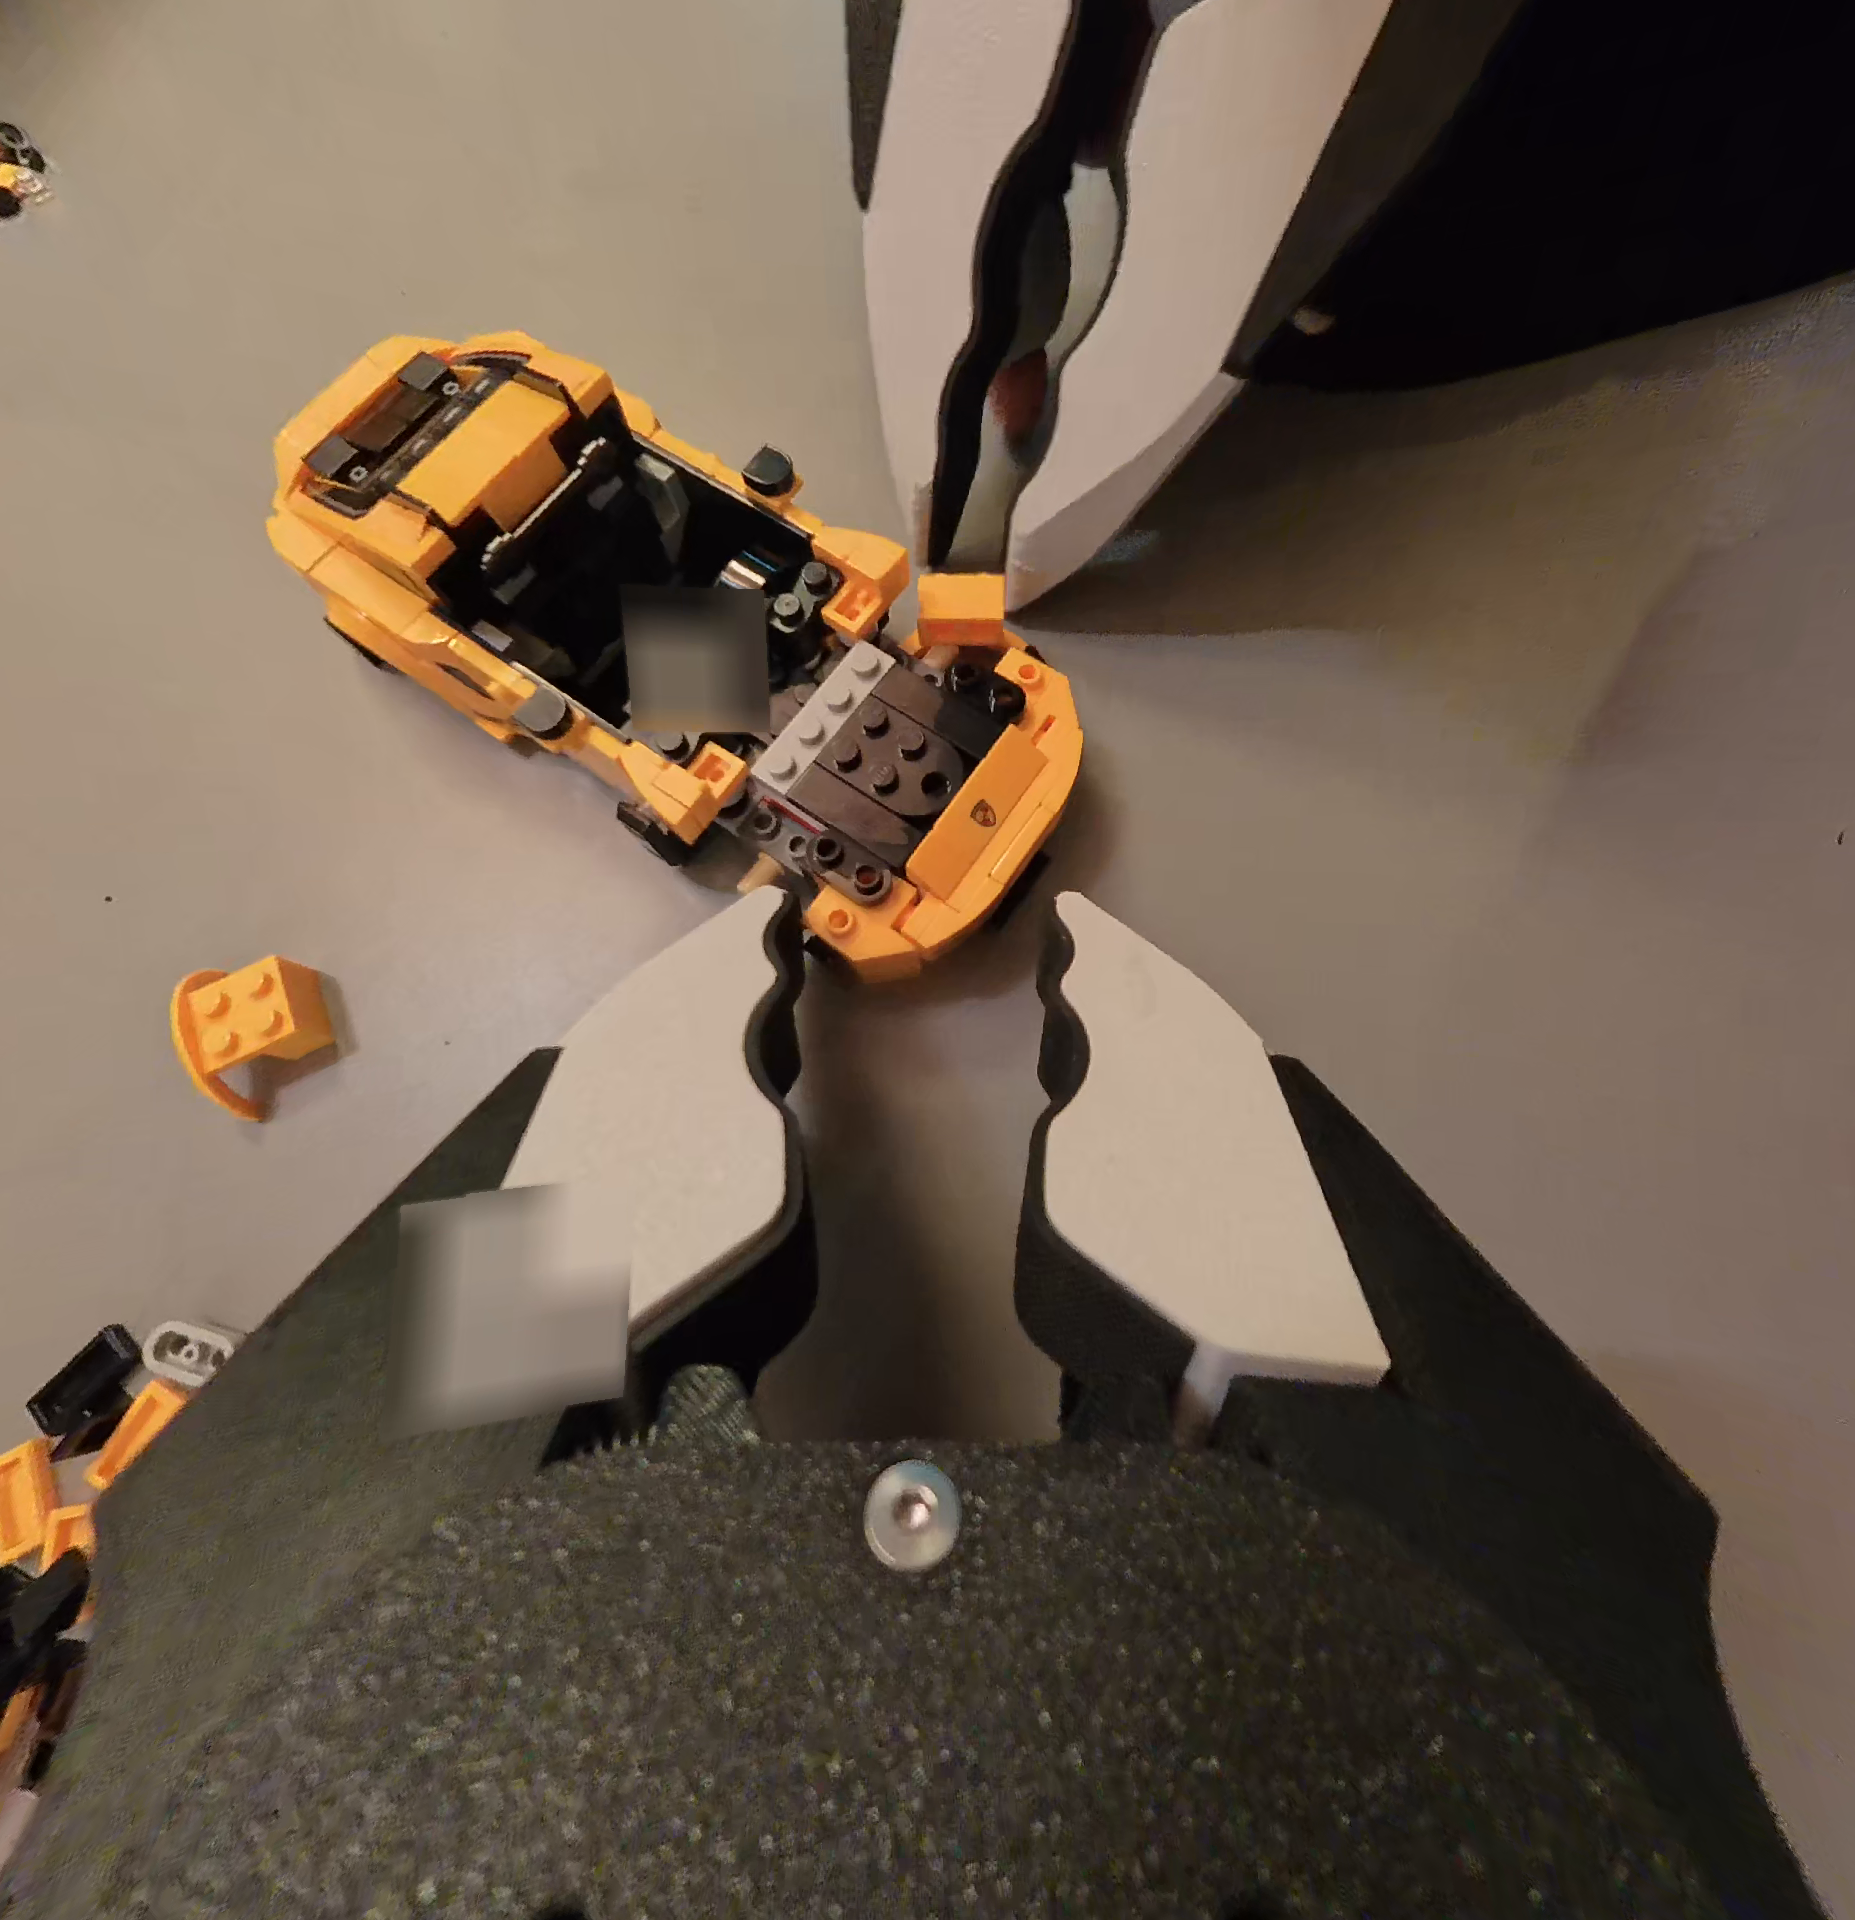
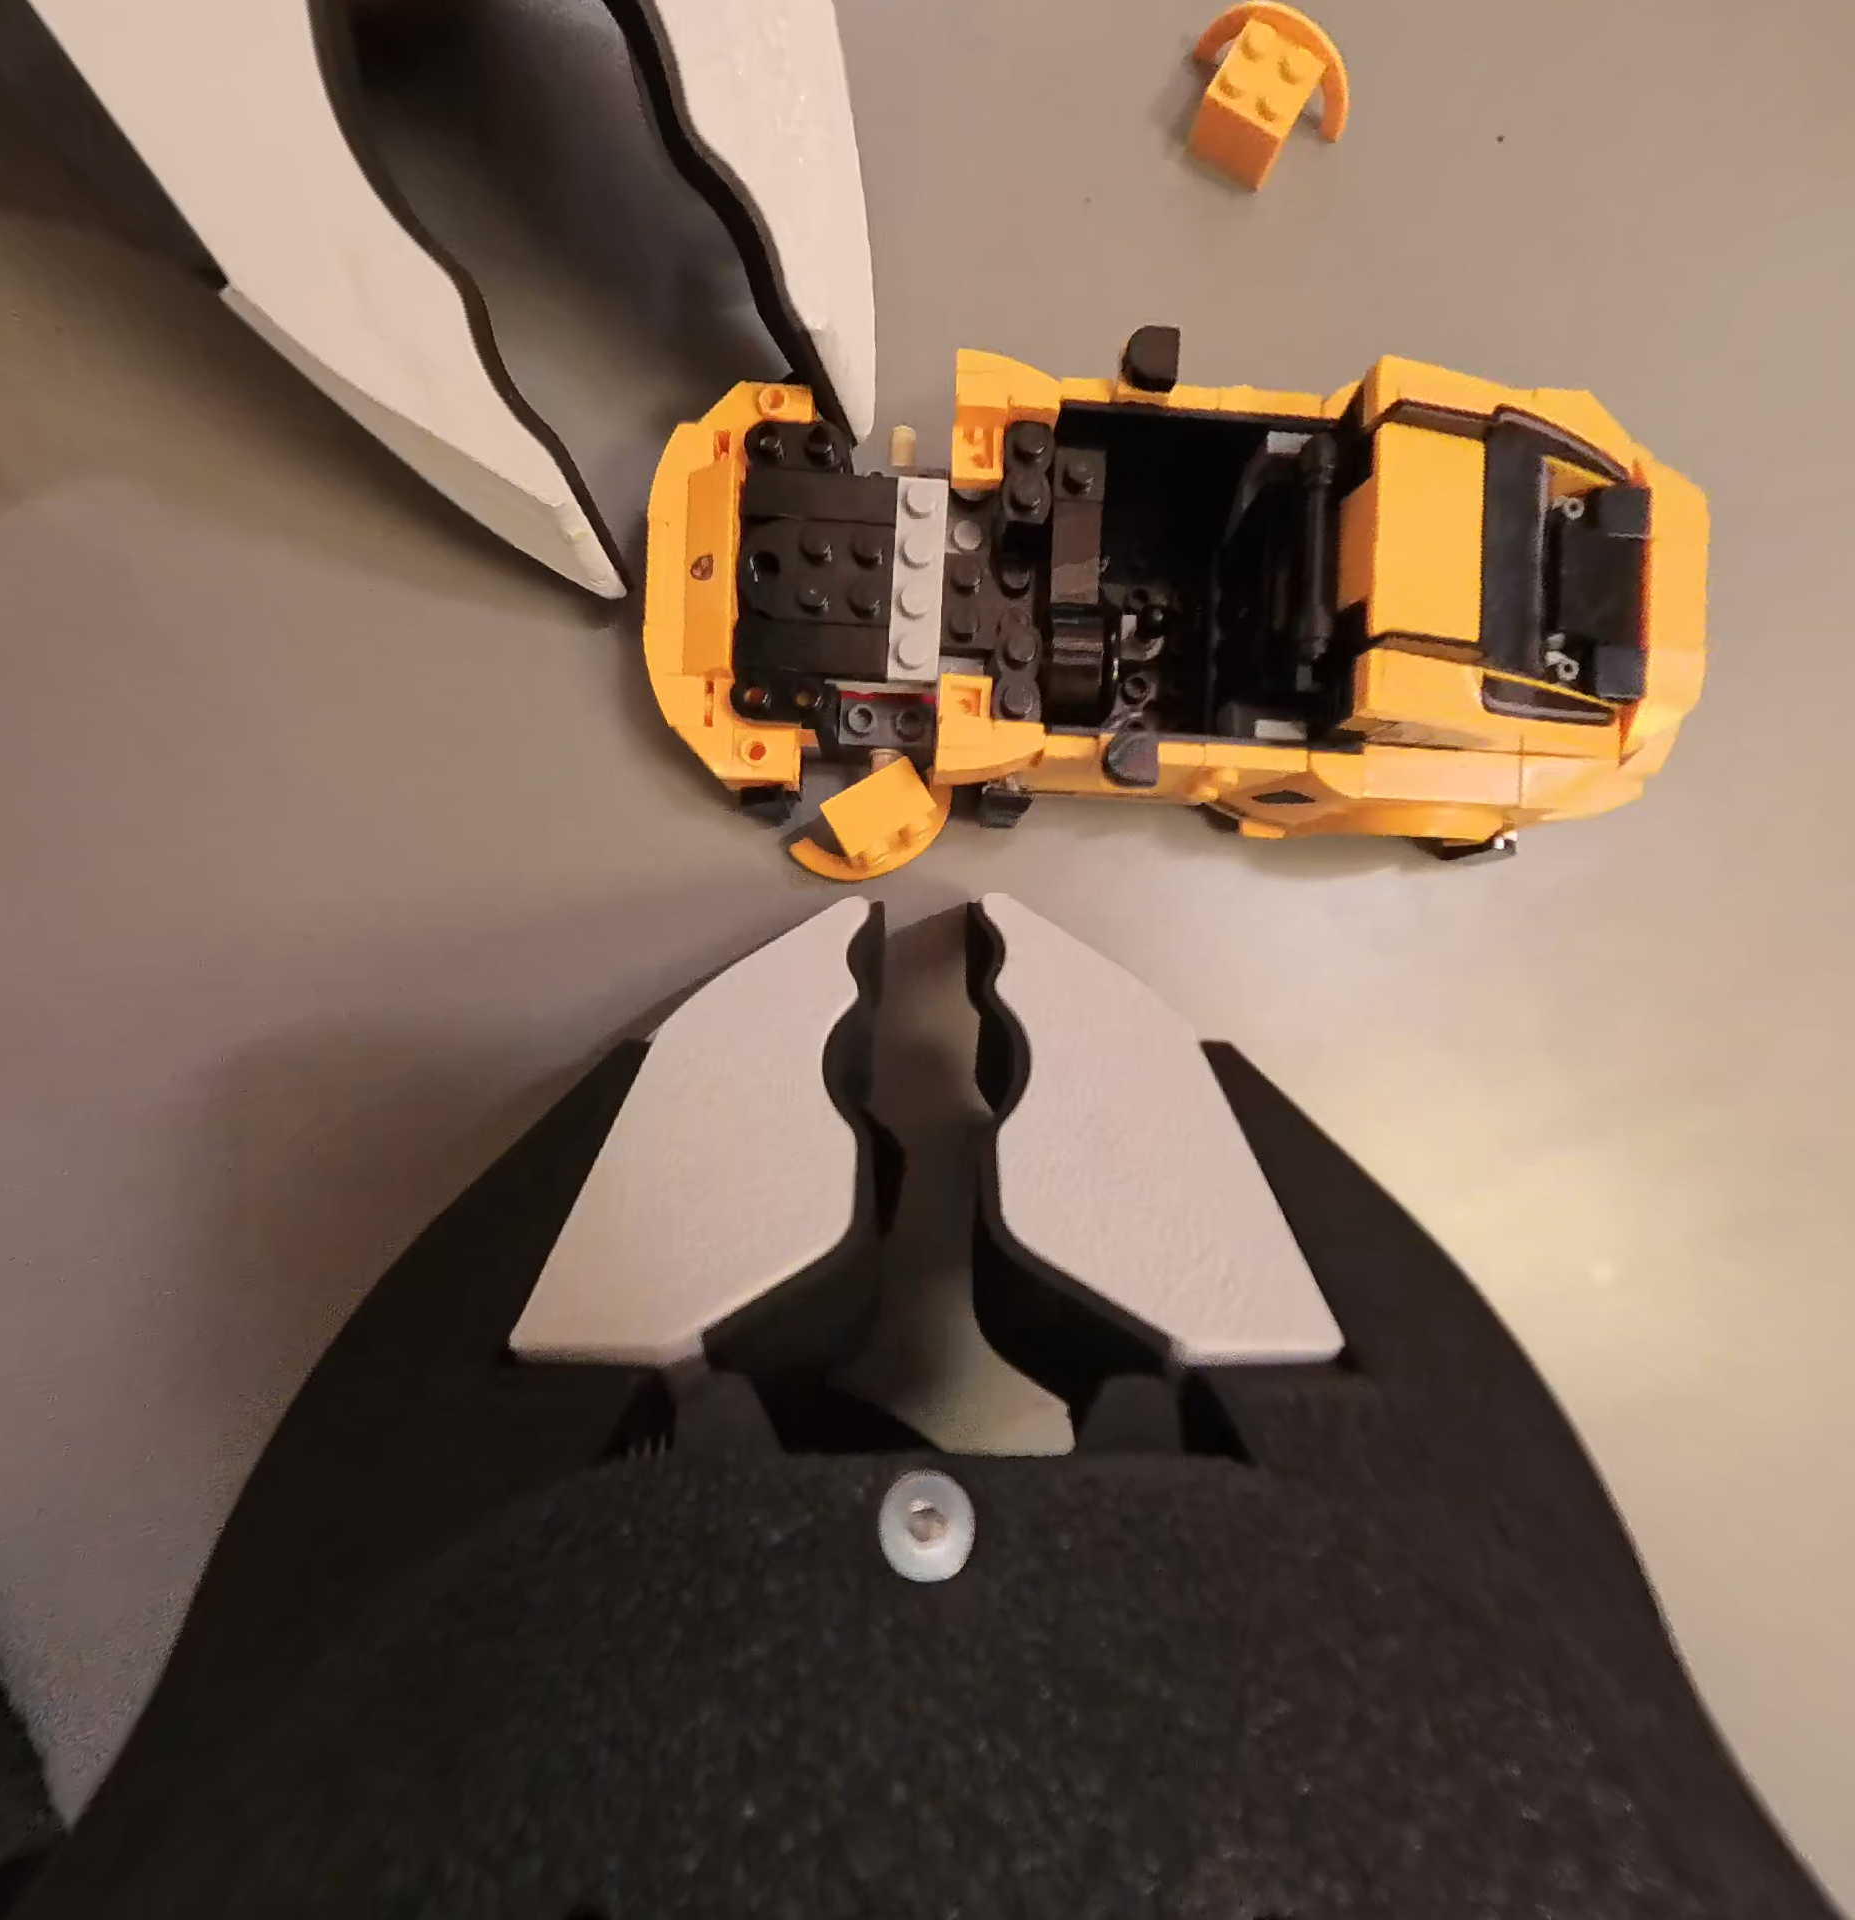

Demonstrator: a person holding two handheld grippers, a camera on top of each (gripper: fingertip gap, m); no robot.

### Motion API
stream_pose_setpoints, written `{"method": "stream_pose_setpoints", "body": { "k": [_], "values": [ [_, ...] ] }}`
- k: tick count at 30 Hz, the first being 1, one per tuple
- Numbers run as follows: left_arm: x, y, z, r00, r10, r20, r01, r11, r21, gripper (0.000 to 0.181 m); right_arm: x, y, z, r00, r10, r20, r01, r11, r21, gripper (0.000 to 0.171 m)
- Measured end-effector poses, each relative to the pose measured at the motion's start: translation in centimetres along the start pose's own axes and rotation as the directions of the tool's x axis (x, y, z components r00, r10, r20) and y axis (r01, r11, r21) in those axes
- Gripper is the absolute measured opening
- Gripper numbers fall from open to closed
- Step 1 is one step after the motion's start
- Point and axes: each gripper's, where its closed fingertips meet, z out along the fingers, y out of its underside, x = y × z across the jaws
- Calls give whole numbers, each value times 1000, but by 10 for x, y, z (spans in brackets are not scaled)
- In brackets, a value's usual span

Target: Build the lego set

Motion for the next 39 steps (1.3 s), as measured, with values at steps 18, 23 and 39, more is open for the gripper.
{"method": "stream_pose_setpoints", "body": {
  "k": [18,23,39],
  "values": [
    [3,-1,2,1000,18,-9,-18,1000,-3,43,-10,-20,-6,990,111,88,-122,983,135,0],
    [3,-1,2,1000,19,-9,-19,1000,-4,43,-10,-21,-6,989,115,91,-126,983,136,0],
    [2,0,2,1000,16,-8,-16,1000,-7,43,-11,-22,-8,982,143,122,-160,977,141,0]
  ]
}}
